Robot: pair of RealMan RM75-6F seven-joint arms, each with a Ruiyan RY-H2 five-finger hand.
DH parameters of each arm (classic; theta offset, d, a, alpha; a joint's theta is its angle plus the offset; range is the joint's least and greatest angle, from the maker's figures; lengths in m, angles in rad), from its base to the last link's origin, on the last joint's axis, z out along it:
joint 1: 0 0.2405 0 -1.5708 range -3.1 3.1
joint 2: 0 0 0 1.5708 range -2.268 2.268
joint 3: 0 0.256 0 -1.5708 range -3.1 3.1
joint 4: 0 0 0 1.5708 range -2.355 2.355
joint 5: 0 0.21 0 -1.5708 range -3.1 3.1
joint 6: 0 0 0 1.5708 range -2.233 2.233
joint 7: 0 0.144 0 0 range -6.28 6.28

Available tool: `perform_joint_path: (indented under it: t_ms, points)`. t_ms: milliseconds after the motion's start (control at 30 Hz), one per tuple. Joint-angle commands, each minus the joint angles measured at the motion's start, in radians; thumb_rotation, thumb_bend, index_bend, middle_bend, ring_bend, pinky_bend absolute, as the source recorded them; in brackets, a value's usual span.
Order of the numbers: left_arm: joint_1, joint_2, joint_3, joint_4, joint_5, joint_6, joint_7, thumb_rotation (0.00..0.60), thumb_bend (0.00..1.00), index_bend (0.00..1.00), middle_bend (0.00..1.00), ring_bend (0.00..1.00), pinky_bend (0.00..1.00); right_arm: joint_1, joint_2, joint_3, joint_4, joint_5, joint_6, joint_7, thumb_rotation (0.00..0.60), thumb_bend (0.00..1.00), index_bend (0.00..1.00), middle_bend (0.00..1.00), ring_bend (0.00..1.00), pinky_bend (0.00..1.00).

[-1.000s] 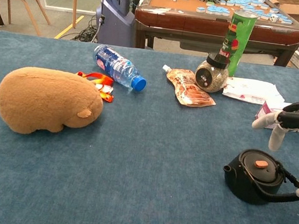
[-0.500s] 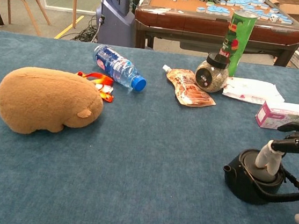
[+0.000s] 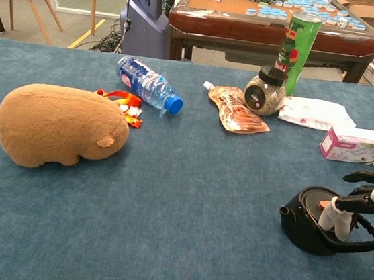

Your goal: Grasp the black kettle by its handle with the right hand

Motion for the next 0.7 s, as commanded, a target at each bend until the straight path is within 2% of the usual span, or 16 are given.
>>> perform_joint_path:
  t_ms: [33, 500, 700]
  points:
    - [0.000, 0.000, 0.001, 0.001, 0.000, -0.001, -0.001, 0.600, 0.20, 0.11, 0.05, 0.15, 0.05, -0.006, -0.007, -0.002, 0.005, 0.006, 0.001, -0.017, 0.600, 0.02, 0.32, 0.40, 0.29, 0.02]
    - [-0.005, -0.005, 0.005, 0.008, 0.001, -0.013, -0.004, 0.600, 0.20, 0.11, 0.05, 0.15, 0.05, -0.029, -0.029, -0.021, 0.015, -0.004, 0.010, -0.050, 0.600, 0.02, 0.36, 0.44, 0.31, 0.02]
    - [-0.007, -0.006, 0.006, 0.007, 0.003, -0.015, -0.002, 0.600, 0.20, 0.11, 0.05, 0.15, 0.05, -0.049, -0.024, -0.022, 0.008, -0.032, 0.053, -0.049, 0.600, 0.02, 0.38, 0.46, 0.34, 0.02]
